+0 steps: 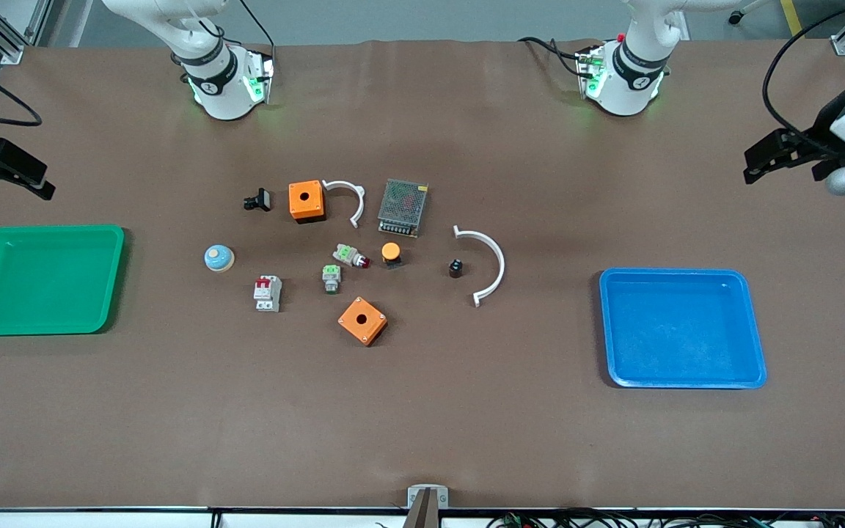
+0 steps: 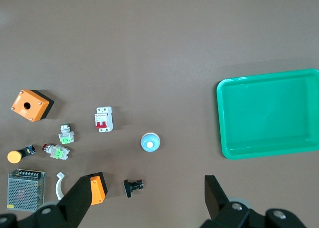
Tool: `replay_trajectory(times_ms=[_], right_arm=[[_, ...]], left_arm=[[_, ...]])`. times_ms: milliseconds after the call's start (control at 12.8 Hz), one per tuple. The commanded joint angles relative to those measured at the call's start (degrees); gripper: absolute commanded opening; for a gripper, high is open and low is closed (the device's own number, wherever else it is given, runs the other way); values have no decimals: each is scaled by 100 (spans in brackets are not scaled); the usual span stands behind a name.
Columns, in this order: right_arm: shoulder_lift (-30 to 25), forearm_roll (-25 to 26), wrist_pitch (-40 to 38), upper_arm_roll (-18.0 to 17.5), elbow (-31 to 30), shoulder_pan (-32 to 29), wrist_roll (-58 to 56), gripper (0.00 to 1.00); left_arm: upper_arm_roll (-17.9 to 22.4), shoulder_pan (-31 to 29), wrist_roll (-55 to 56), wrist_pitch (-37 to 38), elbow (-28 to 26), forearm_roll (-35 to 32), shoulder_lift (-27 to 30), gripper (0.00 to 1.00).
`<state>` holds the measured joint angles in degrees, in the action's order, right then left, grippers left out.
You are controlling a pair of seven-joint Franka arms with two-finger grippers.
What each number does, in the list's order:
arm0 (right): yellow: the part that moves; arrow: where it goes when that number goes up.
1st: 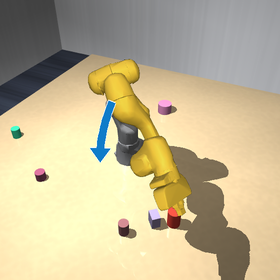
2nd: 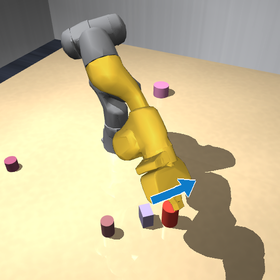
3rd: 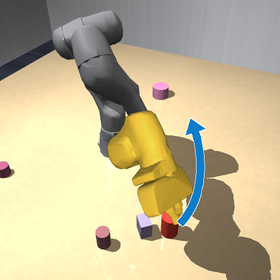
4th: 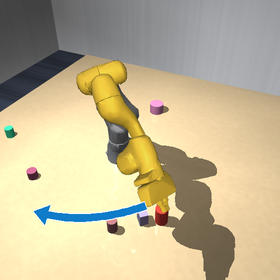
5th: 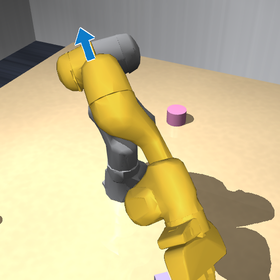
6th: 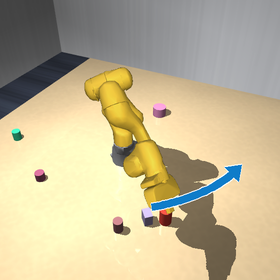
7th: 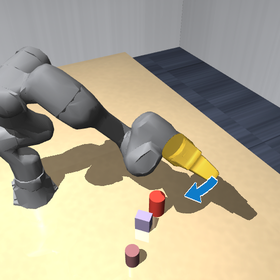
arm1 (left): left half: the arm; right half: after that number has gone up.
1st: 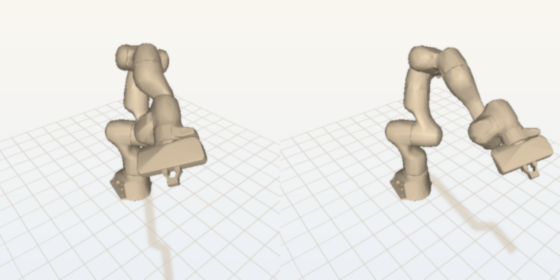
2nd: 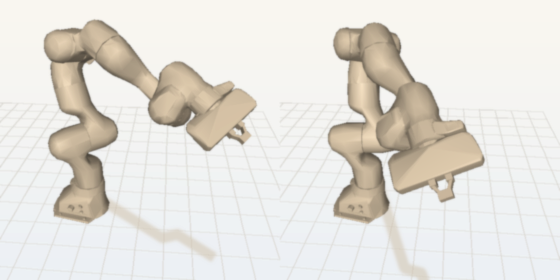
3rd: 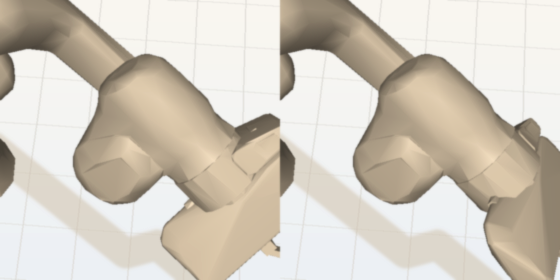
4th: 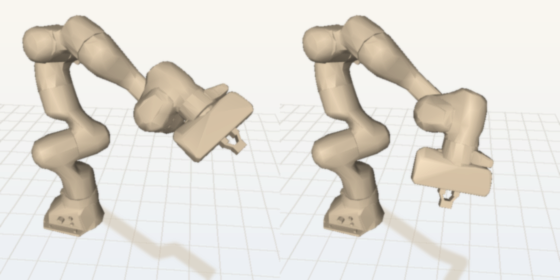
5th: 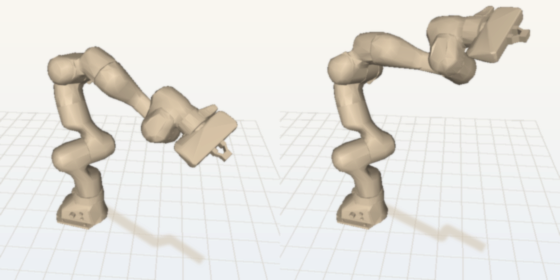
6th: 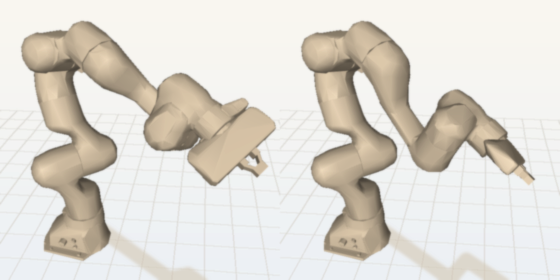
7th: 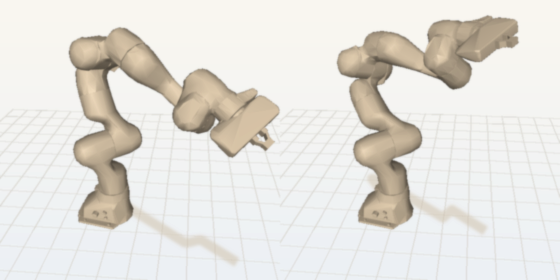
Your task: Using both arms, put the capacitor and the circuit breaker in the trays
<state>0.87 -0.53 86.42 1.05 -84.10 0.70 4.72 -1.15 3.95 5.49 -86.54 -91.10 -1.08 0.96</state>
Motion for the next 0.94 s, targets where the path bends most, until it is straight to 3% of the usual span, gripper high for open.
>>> replay_trajectory(times_ms=[0, 390, 545, 857], right_arm=[[115, -88, -38, 1, 61, 88, 11, 100], [527, -70, 77, -8, 17, 711, 37, 100], [712, -105, 373, -8, -464, 914, 55, 100], [861, -491, 2549, -8, -2229, 1011, 160, 100]], left_arm=[[-34, 62, -48, -274, -126, 343, -227, 100], [-315, 290, 75, -1048, -259, 565, -921, 100], [-456, 465, 231, -1355, -250, 574, -1290, 100], [-474, 1116, 1496, -2032, -250, 565, -2046, 100]])
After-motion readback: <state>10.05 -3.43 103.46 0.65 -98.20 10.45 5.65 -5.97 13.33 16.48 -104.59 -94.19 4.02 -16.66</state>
